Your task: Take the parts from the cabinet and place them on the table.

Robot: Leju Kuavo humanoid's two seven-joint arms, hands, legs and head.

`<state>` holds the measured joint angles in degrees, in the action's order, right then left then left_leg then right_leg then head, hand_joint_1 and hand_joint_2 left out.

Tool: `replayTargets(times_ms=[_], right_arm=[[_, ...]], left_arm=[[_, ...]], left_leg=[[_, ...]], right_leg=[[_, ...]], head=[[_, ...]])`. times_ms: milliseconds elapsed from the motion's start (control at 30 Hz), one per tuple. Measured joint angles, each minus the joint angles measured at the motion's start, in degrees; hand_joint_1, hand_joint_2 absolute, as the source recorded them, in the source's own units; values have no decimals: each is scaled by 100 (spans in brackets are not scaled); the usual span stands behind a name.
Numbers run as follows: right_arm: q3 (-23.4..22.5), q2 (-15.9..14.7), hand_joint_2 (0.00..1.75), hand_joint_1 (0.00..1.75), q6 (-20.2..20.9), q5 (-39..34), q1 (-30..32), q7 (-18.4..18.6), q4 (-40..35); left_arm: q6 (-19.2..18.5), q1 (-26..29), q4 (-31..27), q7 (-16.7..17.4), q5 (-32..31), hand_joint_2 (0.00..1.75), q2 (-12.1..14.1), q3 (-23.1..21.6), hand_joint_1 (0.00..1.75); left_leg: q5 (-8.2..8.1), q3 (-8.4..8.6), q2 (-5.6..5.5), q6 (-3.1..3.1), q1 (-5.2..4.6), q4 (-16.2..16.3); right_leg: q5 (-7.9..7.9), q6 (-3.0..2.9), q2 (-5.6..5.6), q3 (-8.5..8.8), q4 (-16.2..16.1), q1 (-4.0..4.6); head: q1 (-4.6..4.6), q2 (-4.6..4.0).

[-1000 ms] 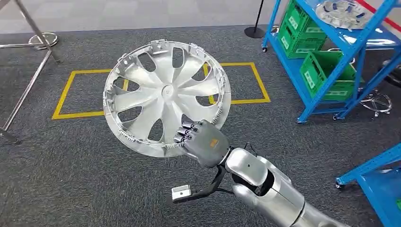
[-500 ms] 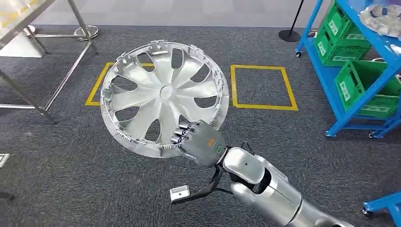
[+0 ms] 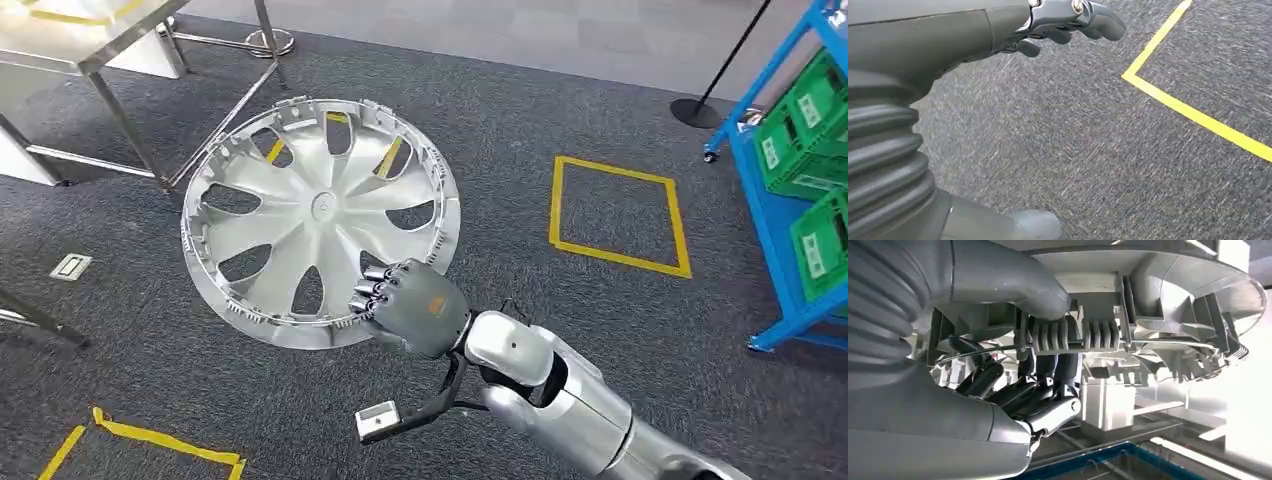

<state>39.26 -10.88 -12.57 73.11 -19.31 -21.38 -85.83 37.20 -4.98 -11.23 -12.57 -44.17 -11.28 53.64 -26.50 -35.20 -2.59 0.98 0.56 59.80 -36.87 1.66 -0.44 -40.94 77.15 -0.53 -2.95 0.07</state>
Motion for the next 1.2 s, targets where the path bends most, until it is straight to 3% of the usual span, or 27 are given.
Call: replayTargets(times_ms=[33, 100, 133, 167, 233, 300, 333, 367, 400, 467, 500, 533, 600, 633, 667, 700, 800, 833, 867, 900, 967, 1000, 1033, 1100, 1133, 1167, 1200], right_arm=[[4, 0, 175, 175, 0, -7, 1, 0, 22], [4, 0, 175, 175, 0, -13, 0, 2, 55], [4, 0, 175, 175, 0, -15, -3, 4, 57], [4, -4, 175, 175, -2, -17, -3, 7, 65], [13, -4, 175, 175, -11, -22, -2, -2, 72], [22, -7, 175, 175, -11, -22, -11, 0, 74], [35, 2, 175, 175, -9, -24, -20, 9, 74], [42, 2, 175, 175, -6, -24, -21, 9, 81], [42, 0, 175, 175, -7, -24, -26, -4, 83], [46, -2, 175, 175, -11, -22, -22, -4, 85], [52, -2, 175, 175, -11, -22, -22, -4, 90], [61, -2, 175, 175, -11, -22, -21, -4, 94], [87, -4, 175, 175, -13, -22, -18, -7, 103], [96, -2, 175, 175, -13, -22, -18, -7, 100], [98, -4, 175, 175, -17, -22, -18, -9, 100], [101, -4, 175, 175, -24, -22, -22, -7, 100], [120, -4, 175, 175, -39, -24, -31, -9, 98], [120, -4, 175, 175, -39, -24, -32, -7, 94], [120, -7, 175, 175, -42, -24, -41, -7, 90], [120, -7, 175, 175, -50, -31, -44, -4, 79], [122, -26, 175, 175, -66, -22, -37, -4, 79], [127, -26, 175, 175, -66, -22, -35, -4, 79], [133, -26, 175, 175, -66, -22, -34, -4, 79], [138, -28, 175, 175, -63, -22, -36, -4, 81], [138, -31, 175, 175, -63, -22, -44, -4, 81], [138, -31, 175, 175, -63, -22, -61, -7, 81], [138, -42, 175, 175, -66, -22, -69, -24, 81]], left_arm=[[-2, 7, 0, -15, 0, 175, 0, 7, 0], [-15, 6, -2, -88, 2, 175, 0, 17, 0], [-39, 3, -2, -135, 4, 175, -9, 22, 0], [-81, 2, -2, -172, 11, 175, -24, 26, 0], [-114, -5, -7, -232, 11, 175, -22, 28, 0], [-120, 19, -2, -249, 11, 175, -31, 28, 0], [-120, 21, -5, -253, 9, 175, -17, 28, 0], [-120, 16, -2, -256, 7, 175, -26, 31, 0], [-125, 2, -2, -256, -2, 175, -26, 31, 0], [-127, -13, -2, -267, -18, 175, -26, 31, 0], [-127, -8, -2, -271, -26, 175, -26, 31, 0], [-127, -2, -2, -269, -28, 175, -26, 31, 0], [-127, 1, -2, -247, -44, 175, -24, 31, 0], [-127, -3, -2, -245, -44, 175, -22, 31, 0], [-129, -14, -2, -243, -46, 175, -22, 31, 0], [-138, -23, -4, -243, -46, 175, -24, 31, 0], [-138, 1, -2, -240, -48, 175, -22, 31, 0], [-140, 2, -2, -236, -50, 175, -24, 31, 0], [-140, 11, -4, -234, -50, 175, -24, 31, 0], [-146, 0, -4, -234, -50, 175, -24, 31, 0], [-168, -14, -2, -234, -59, 175, -33, 31, 0], [-184, -6, -2, -234, -59, 175, -33, 31, 0], [-190, 2, -2, -236, -59, 175, -31, 31, 0], [-212, 2, -4, -251, -59, 175, -31, 31, 0], [-241, 0, -4, -276, -59, 175, -33, 31, 0], [-262, 0, -2, -310, -59, 175, -39, 31, 0], [-275, -8, -6, -334, -57, 175, -52, 31, 0]], left_leg=[[1, 1, -78, -2, -1, 7], [9, 5, -249, -16, 0, 23], [15, 4, -315, -27, 3, 25], [26, -23, -360, -65, -12, 29], [60, -59, -455, -141, 15, 10], [97, -89, -578, -242, 13, -50], [61, -95, -495, -246, 21, 2], [-79, -179, -183, -265, -26, 168], [-313, -358, 36, -290, -22, 541], [-692, -736, 194, -324, -4, 1388], [-742, -847, 208, -337, -2, 1654], [-655, -803, 218, -343, -1, 1604], [-228, -368, 285, -334, -1, 825], [-23, -72, 426, -318, -5, 297], [-101, 64, 705, -282, -48, -9], [-45, 89, 624, -200, -40, -26], [-32, 28, 441, -117, -68, -1], [-1, 55, 380, -67, -26, -32], [13, 44, 324, -44, -4, -41], [25, 34, 275, -17, 6, -40], [40, 11, 140, 10, 0, -38], [45, 5, 67, 15, -5, -36], [52, 5, -5, 14, -7, -35], [67, 5, -171, -7, -7, -26], [76, 5, -251, -21, -6, -22], [85, -1, -311, -36, 7, -21], [99, -36, -368, -81, -28, -6]], right_leg=[[140, -19, 7, 17, -104, 2], [706, -81, 82, 430, -1033, 1], [926, -121, 293, 680, -1565, 0], [827, -134, 534, 737, -1713, -13], [867, -118, 391, 734, -1756, 18], [898, -181, 288, 753, -1793, 6], [938, -220, 184, 780, -1857, -40], [943, -255, 144, 790, -1882, -38], [944, -265, 65, 787, -1881, -31], [934, -281, -88, 787, -1875, -11], [931, -282, -174, 787, -1872, -8], [928, -282, -247, 789, -1868, -8], [910, -262, -379, 793, -1848, -9], [890, -241, -435, 803, -1828, -8], [868, -207, -485, 806, -1809, 19], [848, -173, -521, 792, -1782, 52], [867, -99, -675, 833, -1823, 56], [832, -53, -663, 837, -1814, 49], [724, -6, -333, 808, -1688, 8], [520, 10, -125, 678, -1391, -3], [80, 35, 0, 221, -429, -4], [0, 31, 3, 46, -85, 0], [62, 21, 4, 8, -29, 0], [500, -29, 40, 304, -671, 0], [772, -67, 158, 582, -1233, 1], [891, -118, 427, 802, -1709, 0], [839, -119, 528, 841, -1814, -2]], head=[[2, 2], [-2, 2], [-2, 0], [11, 0], [2, 2], [-4, 0], [-11, 2], [49, 0], [66, 2], [66, 2], [66, 2], [68, 0], [68, 2], [68, 2], [66, 2], [55, 2], [50, 2], [50, 2], [37, 2], [20, 2], [2, 2], [2, 0], [0, 2], [0, 2], [0, 2], [-4, 2], [9, 2]])
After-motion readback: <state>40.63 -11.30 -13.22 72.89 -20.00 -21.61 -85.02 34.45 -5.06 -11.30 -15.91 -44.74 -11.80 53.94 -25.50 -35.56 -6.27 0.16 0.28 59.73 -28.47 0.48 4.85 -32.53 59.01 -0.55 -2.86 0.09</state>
